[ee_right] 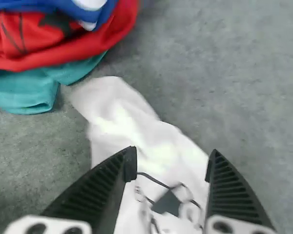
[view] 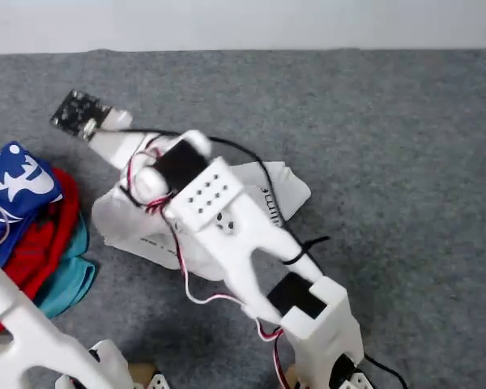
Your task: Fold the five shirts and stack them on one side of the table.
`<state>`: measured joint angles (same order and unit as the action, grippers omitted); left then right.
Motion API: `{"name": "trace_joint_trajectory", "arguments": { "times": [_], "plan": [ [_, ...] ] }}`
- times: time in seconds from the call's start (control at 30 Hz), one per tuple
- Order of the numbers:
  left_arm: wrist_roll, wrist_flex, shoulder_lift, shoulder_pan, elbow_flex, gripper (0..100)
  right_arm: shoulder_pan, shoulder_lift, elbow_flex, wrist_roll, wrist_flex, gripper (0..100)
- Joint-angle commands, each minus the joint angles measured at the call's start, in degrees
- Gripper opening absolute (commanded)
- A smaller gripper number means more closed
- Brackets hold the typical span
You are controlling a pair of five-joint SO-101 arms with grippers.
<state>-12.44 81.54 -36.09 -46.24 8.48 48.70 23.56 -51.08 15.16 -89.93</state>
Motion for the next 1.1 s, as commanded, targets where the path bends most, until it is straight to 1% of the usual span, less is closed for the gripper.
{"name": "trace_joint_trajectory", "arguments": {
  "times": [0.0, 0.23, 0.3, 0.4, 0.6, 0.77, 0.93, 1.07],
  "plan": [
    [0.2, 0.5, -0.2, 0.2, -1.4, 20, -7.3, -0.7, -8.2, -0.9, -3.9, 25.3],
    [0.2, 0.4, -0.6, 2.4, 3.0, 20, -23.1, 2.7, -5.7, -1.0, -7.1, 25.3],
    [0.2, 0.4, -0.6, 3.1, 3.8, 20, -26.2, 5.3, -4.0, -1.0, -8.0, 25.3],
    [0.2, 0.2, -0.6, 4.7, 5.2, 20, -29.1, 10.7, -3.5, -0.7, -9.7, 25.3],
    [0.1, -0.1, -0.6, 7.1, 7.6, 20, -29.1, 18.3, -3.6, -0.6, -11.0, 25.3],
    [0.1, -3.5, -0.6, 7.1, 10.0, 20, -28.1, 19.5, -3.5, -0.6, -11.9, 25.3],
    [0.1, -4.0, -0.6, 7.1, 10.1, 20, -28.8, 21.3, -3.3, -0.5, -12.2, 25.2],
    [0.1, -4.0, -0.5, 7.1, 10.1, 20, -27.4, 19.5, -3.5, -0.5, -12.6, 25.2]
  ]
}}
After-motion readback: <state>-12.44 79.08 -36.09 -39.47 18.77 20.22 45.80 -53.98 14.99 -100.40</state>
